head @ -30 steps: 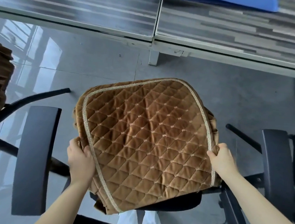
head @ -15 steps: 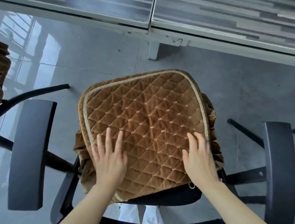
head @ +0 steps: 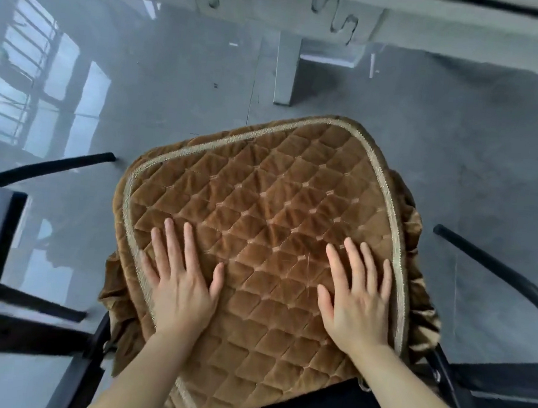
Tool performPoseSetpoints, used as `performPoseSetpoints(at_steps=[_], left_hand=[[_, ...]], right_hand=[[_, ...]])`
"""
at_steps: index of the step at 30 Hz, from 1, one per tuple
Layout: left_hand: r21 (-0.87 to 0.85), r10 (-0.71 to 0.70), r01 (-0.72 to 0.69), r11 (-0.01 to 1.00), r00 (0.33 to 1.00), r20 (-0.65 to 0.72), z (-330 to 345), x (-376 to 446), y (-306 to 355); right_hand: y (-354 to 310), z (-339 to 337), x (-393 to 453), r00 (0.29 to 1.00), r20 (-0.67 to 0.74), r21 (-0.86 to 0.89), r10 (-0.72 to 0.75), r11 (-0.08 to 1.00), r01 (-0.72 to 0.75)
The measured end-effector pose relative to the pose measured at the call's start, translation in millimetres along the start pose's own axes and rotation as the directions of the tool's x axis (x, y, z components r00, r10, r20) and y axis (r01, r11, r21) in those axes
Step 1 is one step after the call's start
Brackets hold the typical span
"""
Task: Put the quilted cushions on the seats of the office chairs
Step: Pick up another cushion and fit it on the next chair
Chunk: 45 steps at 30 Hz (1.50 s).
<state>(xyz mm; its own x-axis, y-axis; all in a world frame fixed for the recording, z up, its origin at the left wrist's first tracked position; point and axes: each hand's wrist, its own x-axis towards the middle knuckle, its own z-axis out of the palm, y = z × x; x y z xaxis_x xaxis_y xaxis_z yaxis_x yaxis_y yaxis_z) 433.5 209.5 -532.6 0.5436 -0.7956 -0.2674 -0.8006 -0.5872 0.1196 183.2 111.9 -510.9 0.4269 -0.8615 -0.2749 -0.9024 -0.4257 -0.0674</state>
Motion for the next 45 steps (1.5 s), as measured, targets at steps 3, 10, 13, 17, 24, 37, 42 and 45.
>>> performPoseSetpoints(at_steps=[3,10,13,17,24,37,42,45], left_hand=[[-0.002,-0.001,0.001,1.000,1.000,0.008,-1,-1,0],[-0.049,-0.023,0.028,0.998,0.996,0.090,-34,18,11],[-0.042,0.019,-0.015,0.999,0.994,0.106,-49,43,20],[-0.079,-0.009,0.024,0.997,0.982,0.189,-60,78,23],[-0.074,-0.048,0.067,0.995,0.969,0.242,-67,86,26],[-0.088,0.004,0.046,0.995,0.864,0.503,-137,37,51],[-0.125,0.015,0.031,0.992,0.935,0.354,-183,-47,77],[-0.255,0.065,0.004,0.967,0.963,0.260,-219,-95,88]], right_hand=[[1,-3,0,1.000,-0.012,0.018,0.000,1.000,0.000],[2,-35,20,1.000,-0.021,0.026,-0.010,1.000,0.011],[0,-55,55,0.999,-0.017,0.048,-0.033,0.998,0.034],[-2,-71,109,0.988,0.112,0.104,-0.102,0.990,0.090],[-6,-57,132,0.972,0.216,-0.037,-0.098,0.993,0.109],[-6,-127,53,0.929,0.369,0.178,-0.033,0.983,-0.036],[-14,-165,-42,0.940,0.334,0.348,0.064,0.919,-0.186],[-22,-200,-105,0.962,0.246,0.488,0.118,0.842,-0.228]])
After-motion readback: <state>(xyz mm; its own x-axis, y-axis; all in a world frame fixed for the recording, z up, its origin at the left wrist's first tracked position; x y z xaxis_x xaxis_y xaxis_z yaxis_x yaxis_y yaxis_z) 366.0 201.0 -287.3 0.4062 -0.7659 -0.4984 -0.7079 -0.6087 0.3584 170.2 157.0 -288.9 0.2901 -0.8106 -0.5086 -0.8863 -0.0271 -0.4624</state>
